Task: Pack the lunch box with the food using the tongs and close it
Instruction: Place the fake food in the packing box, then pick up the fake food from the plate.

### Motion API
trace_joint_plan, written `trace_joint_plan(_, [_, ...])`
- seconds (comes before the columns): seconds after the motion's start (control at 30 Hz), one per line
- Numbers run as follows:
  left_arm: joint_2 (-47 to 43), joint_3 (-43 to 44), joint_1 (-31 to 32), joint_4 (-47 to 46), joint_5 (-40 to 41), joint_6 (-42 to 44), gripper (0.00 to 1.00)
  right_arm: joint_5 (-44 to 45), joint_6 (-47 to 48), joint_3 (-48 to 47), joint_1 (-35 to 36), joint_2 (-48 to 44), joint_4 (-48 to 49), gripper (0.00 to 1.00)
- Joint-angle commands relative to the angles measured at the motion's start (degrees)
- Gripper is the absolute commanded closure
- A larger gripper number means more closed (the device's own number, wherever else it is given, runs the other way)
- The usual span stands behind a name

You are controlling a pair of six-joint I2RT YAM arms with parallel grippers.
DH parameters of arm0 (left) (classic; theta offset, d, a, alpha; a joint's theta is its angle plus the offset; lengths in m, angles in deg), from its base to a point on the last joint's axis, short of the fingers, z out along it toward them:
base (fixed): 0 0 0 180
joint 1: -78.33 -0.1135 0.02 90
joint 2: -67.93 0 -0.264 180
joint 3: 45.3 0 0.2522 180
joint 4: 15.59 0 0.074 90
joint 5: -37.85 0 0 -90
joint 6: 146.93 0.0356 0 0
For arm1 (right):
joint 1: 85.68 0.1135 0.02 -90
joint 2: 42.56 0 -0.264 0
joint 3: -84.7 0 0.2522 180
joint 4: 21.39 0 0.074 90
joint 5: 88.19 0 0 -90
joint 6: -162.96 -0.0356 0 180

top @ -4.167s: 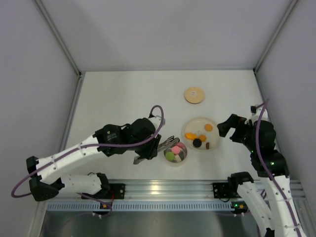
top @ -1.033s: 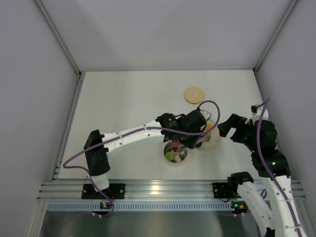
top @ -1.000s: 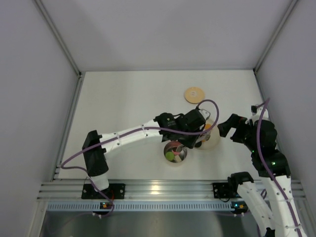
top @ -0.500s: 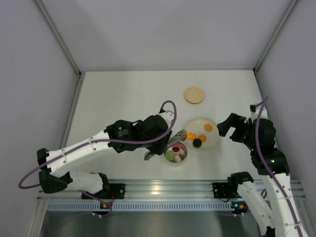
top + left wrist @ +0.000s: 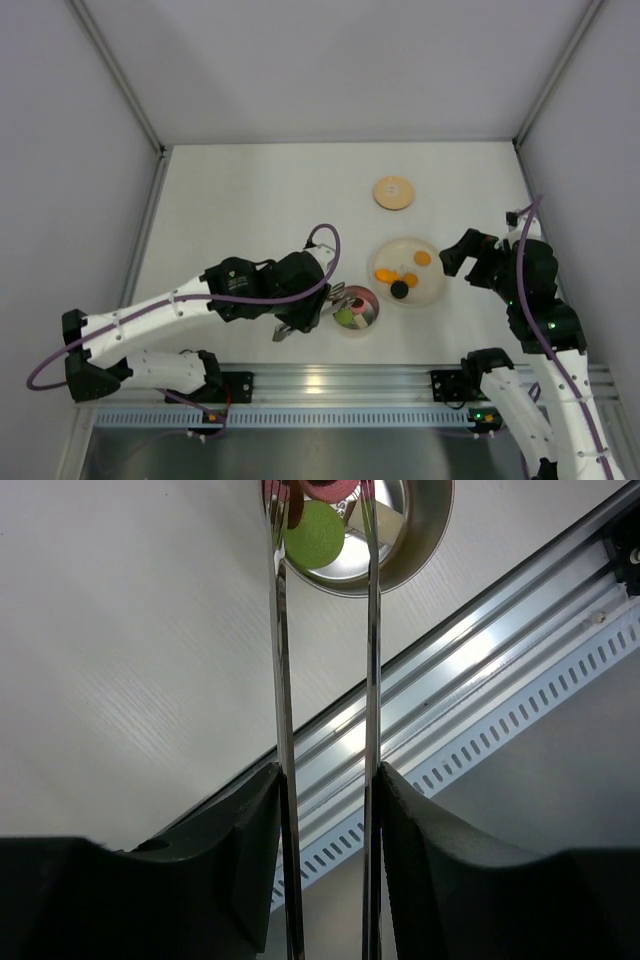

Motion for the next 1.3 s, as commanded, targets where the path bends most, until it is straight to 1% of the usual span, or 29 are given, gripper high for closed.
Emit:
trace_joint_plan(0.0, [-0.6, 2.2, 0.2, -1.1, -0.4, 0.3, 0.53, 0.4, 0.3, -0.4, -0.7, 0.0, 1.6, 0.01])
trace_joint_plan(0.17, [0.9, 5.0, 0.2, -1.2, -0.1, 0.8, 0.53, 0.3, 0.3, 0.3, -0.7, 0.0, 2.0, 0.01])
trace_joint_plan(0.3, [4.1, 10.3, 0.2, -2.1, 0.4, 2.3, 0.52, 0.1, -0.2, 0.6, -0.7, 0.1, 2.7, 0.0])
trace_joint_plan(0.4, [8.7, 15.5, 0.2, -2.9, 1.1, 4.0, 0.51, -0.2, -0.4, 0.3, -0.7, 0.0, 2.7, 0.01])
trace_joint_plan(0.5, [15.9, 20.6, 0.2, -3.9, 1.3, 6.1, 0.5, 0.0, -0.3, -0.3, -0.7, 0.0, 2.1, 0.01])
trace_joint_plan(0.57, [18.9, 23.9, 0.2, -4.7, 1.0, 6.9, 0.5, 0.1, -0.2, -0.5, -0.7, -0.2, 1.5, 0.01])
trace_joint_plan(0.77, [31.3, 30.9, 0.2, -6.5, 0.8, 9.0, 0.49, 0.3, 0.0, -0.8, -0.7, -1.1, 0.5, 0.0])
trace_joint_plan(0.87, [34.9, 33.0, 0.1, -6.5, 1.5, 8.9, 0.48, 0.3, 0.3, -1.0, -0.7, -1.4, -0.1, 0.01])
trace_joint_plan(0.97, [36.6, 33.4, 0.1, -6.0, 2.3, 8.3, 0.48, 0.8, 0.8, -1.3, -0.7, -1.5, -0.5, 0.01])
trace_joint_plan(1.27, [37.3, 28.5, 0.1, -7.7, 1.3, 7.8, 0.49, 0.3, 0.4, -0.7, -0.7, -1.5, -0.1, 0.0])
